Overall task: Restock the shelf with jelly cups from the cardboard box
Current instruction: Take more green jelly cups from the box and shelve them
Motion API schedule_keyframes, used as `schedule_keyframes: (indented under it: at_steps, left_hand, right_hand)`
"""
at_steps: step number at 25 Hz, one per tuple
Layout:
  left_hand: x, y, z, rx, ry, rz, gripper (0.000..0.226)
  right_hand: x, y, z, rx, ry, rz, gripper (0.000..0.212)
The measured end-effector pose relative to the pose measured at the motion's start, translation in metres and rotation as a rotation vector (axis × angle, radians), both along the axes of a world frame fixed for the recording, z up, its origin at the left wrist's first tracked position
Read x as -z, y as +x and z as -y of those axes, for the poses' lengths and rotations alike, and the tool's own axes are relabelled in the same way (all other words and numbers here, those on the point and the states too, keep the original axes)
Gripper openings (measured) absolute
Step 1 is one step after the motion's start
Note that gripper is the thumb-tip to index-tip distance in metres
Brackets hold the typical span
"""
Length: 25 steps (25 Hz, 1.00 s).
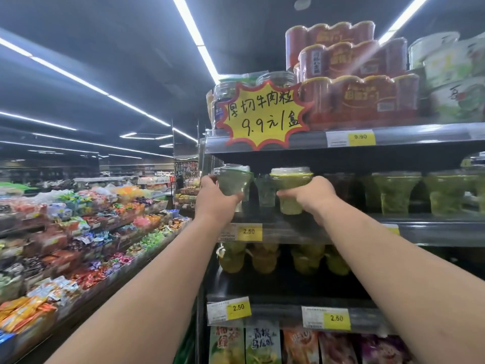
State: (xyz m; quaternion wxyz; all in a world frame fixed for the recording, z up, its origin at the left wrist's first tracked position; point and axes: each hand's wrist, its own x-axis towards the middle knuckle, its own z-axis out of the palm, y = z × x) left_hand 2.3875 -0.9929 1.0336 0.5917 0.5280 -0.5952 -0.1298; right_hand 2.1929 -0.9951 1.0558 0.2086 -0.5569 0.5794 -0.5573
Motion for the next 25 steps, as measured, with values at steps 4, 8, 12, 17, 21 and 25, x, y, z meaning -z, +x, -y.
schedule_keyframes:
  at_steps: [4, 8, 12, 17, 21, 25]
  left_hand:
    - [-0.001, 0.006, 0.023, -0.065, 0.06, -0.014, 0.056]
    - [0.014, 0.001, 0.04, -0.211, 0.154, 0.026, 0.043]
    - [0.014, -0.003, 0.039, -0.305, 0.211, 0.133, 0.049]
    - [0.011, 0.001, 0.044, -0.318, 0.289, 0.255, 0.046]
    - [0.01, 0.001, 0.046, -0.28, 0.318, 0.277, 0.053]
    - [0.009, -0.002, 0.037, -0.281, 0.292, 0.331, 0.051]
  right_hand:
    - [-0.005, -0.006, 0.01, 0.051, 0.077, -0.072, 0.072]
    - [-0.003, -0.007, 0.018, 0.156, 0.116, -0.2, 0.07]
    - [0.005, -0.009, 0.022, 0.267, 0.105, -0.31, 0.066]
    - [0.013, -0.002, 0.021, 0.353, 0.063, -0.423, 0.06]
    - [0.02, -0.002, 0.027, 0.409, 0.064, -0.563, 0.054]
    - [0.019, -0.008, 0.034, 0.443, 0.13, -0.544, 0.059]
